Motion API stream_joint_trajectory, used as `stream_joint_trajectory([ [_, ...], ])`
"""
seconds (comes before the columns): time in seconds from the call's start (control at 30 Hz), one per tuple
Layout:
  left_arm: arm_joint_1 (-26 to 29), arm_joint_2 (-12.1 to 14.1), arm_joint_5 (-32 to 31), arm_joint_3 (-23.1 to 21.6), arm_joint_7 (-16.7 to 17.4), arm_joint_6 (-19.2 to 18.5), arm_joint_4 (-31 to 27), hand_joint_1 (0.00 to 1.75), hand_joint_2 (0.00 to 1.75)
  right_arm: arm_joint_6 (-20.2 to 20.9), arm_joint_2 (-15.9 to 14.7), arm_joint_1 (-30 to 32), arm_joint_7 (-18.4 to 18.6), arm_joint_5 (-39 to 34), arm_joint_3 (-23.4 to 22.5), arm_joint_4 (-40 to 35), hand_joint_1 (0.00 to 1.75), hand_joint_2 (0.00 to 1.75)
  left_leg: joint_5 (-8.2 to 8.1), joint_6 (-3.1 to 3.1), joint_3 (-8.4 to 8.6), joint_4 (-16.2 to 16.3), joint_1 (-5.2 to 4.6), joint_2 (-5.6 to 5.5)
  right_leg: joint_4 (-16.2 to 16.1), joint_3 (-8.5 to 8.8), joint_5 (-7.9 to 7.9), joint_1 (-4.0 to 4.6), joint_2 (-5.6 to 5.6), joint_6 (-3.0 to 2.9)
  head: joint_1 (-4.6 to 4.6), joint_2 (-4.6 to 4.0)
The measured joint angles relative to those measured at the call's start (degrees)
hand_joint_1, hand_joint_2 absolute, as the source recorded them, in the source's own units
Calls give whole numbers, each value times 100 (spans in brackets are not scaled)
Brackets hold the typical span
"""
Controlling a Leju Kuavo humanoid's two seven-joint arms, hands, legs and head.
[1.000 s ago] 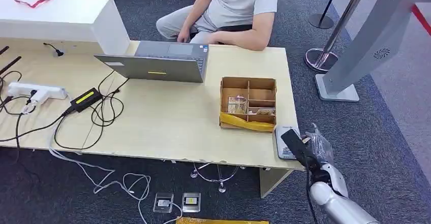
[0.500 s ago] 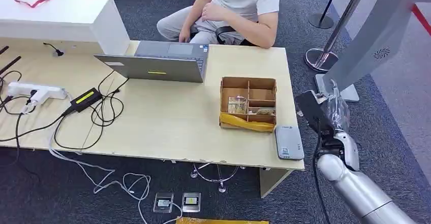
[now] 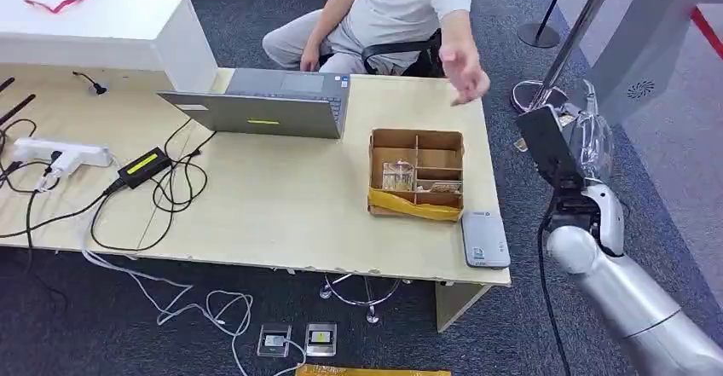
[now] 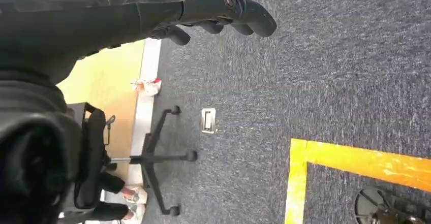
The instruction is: Pass the card to the sensor for recognition and then transmit it.
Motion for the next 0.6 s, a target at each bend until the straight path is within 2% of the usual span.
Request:
stream_joint_trajectory([
  [0.07,-3,0,2,-22,9,-15,0,0,0,85,53,-178,-2,68,68,13,175,175,0,0,-1,0,1,0,1,0,0,0,1,0,2,0],
  [0.23,-14,0,22,-57,-48,-22,0,0,0,-2,346,-424,-145,142,308,206,175,175,0,0,0,0,4,-5,1,-1,0,3,-1,-1,-2,0],
  [0.43,-16,0,59,-98,-63,-33,0,0,0,-149,673,-577,-520,-186,595,780,175,175,0,-1,-4,0,3,-11,1,-2,-1,3,-3,-1,0,0],
  [0.6,-15,2,99,-101,24,-107,0,0,0,-114,881,-716,-621,-367,763,1183,175,175,0,0,-5,0,3,-13,1,-2,-1,3,-4,-1,2,0],
])
